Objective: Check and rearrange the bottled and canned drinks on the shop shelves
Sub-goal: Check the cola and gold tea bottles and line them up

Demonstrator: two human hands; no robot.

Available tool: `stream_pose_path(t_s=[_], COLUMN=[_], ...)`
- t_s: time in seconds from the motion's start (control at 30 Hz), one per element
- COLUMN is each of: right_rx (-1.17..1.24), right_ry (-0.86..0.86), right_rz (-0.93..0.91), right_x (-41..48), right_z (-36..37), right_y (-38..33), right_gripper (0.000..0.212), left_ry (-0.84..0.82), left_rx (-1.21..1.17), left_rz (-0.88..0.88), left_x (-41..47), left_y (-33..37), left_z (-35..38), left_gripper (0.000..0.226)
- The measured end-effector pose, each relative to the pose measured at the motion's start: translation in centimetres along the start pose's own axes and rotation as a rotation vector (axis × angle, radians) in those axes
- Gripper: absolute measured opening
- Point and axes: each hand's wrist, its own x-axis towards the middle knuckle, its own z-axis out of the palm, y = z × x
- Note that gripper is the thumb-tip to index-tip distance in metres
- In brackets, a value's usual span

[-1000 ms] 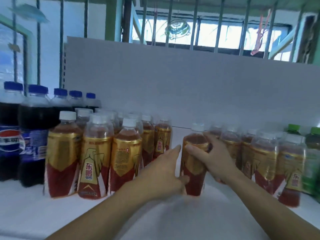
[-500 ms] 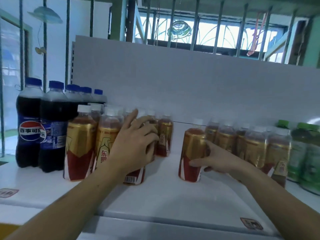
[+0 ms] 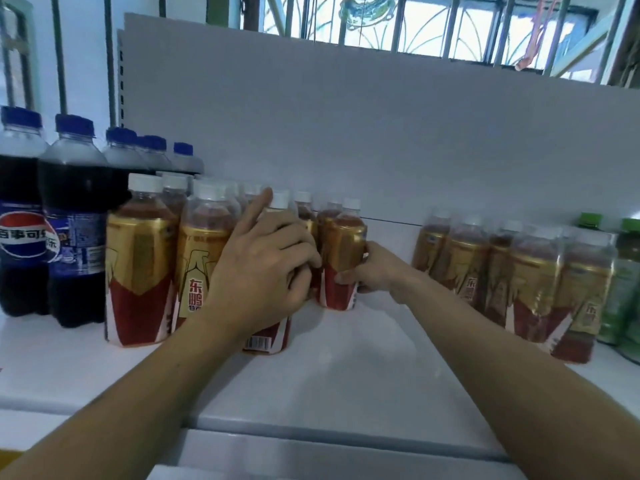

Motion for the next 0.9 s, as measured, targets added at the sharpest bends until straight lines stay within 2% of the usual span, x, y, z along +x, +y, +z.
stream_pose_path(t_s=[0.07,0.27,0.37,0.43,0.6,0.73,0.83,0.9], right_rx=[-0.017,0.039,0.093,0.146,0.084,-0.144,-0.439,-0.53], right_ry=[-0.01,-0.017,0.026,0.042,0.038,0.046,0.185,0.308], right_rz=[0.005,0.011,-0.033,-0.055,-0.082,-0.087,-0.085,-0.098], right_x=[0.9,0.9,0.0,-0.6,-1.2,-2.2,-2.6,-3.0], right_z=[0.3,0.5,1.1,1.4,2.0,0.9,-2.1,-4.5], right_y=[-0.2,0.2,1.1,1.5,1.8,1.6,1.3,0.9], right_gripper=[0.053,0.052,0.042,0.046,0.061,0.063,0.068,0.063], left_ry=[0.008,0.016,0.014,0.019,-0.023,-0.131,-0.227,-0.265], left_rx=[0.004,0.026,0.037,0.045,0.055,0.095,0.12,0.109], left_rz=[0.005,-0.001,-0.012,-0.02,-0.045,-0.07,-0.076,-0.061], left_x=[0.0,0.0,0.1,0.1,0.2,0.9,1.8,2.5], left_y=[-0.1,0.1,0.5,0.7,0.9,1.6,2.8,4.2], left_z=[0.1,0.3,0.3,0.3,-0.1,-0.6,-1.0,-0.8], left_gripper=[0.019,0.017,0.018,0.019,0.021,0.027,0.035,0.037])
